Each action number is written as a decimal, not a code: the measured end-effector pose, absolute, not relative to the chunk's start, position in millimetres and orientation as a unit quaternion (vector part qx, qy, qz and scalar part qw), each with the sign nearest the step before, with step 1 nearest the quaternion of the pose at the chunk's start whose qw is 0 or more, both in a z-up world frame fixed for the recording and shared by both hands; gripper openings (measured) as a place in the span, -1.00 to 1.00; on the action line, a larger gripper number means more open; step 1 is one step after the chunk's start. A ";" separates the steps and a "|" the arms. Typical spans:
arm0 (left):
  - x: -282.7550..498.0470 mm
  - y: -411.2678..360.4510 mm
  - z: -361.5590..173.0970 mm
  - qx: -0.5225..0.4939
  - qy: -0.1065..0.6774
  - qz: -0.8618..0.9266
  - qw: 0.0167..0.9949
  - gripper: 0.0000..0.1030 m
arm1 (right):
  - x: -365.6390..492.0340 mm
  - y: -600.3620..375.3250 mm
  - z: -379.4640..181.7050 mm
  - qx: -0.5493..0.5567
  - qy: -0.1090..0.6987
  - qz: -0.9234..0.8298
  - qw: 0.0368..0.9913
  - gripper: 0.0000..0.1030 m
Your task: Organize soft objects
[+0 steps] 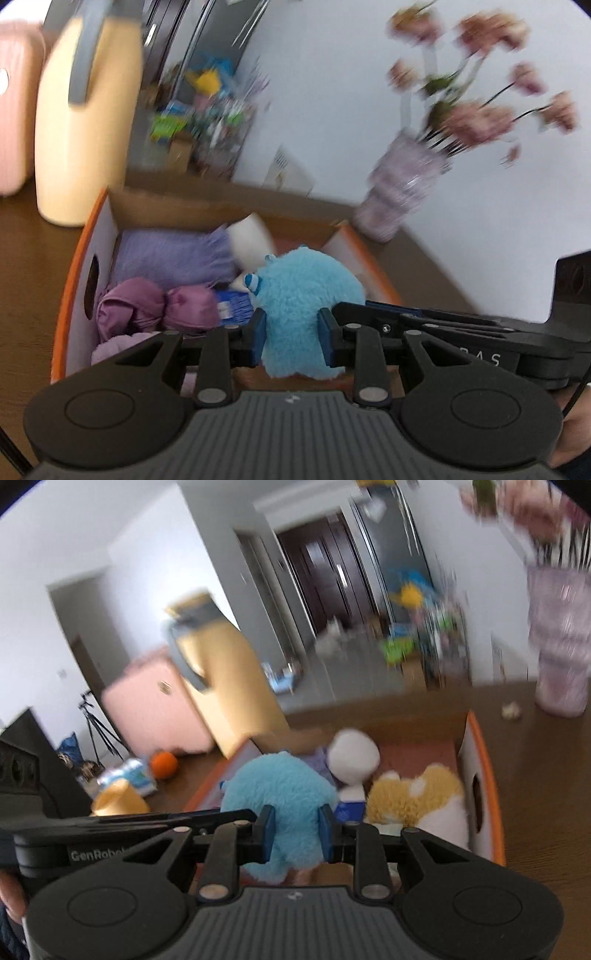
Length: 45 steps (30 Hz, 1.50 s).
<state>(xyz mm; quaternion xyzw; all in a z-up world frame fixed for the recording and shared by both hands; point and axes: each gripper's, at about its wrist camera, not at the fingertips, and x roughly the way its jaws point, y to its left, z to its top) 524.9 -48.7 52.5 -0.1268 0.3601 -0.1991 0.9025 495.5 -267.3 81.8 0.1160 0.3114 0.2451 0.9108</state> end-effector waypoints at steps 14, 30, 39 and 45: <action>541.4 -59.7 19.0 -0.051 0.395 -0.166 0.902 -0.41 | 553.6 -236.7 16.5 0.076 0.426 0.215 0.875 -0.70; 405.4 -30.1 133.8 0.018 0.227 -0.036 0.973 -0.13 | 438.4 -274.9 142.0 -0.002 0.279 0.161 0.947 -0.17; 330.2 -23.3 115.6 0.018 0.139 0.004 0.990 0.93 | 355.9 -289.2 124.8 -0.019 0.140 0.120 0.983 0.79; 302.5 -24.6 108.4 0.019 0.109 0.007 0.994 0.93 | 330.5 -293.2 108.8 0.008 0.119 0.114 0.986 0.86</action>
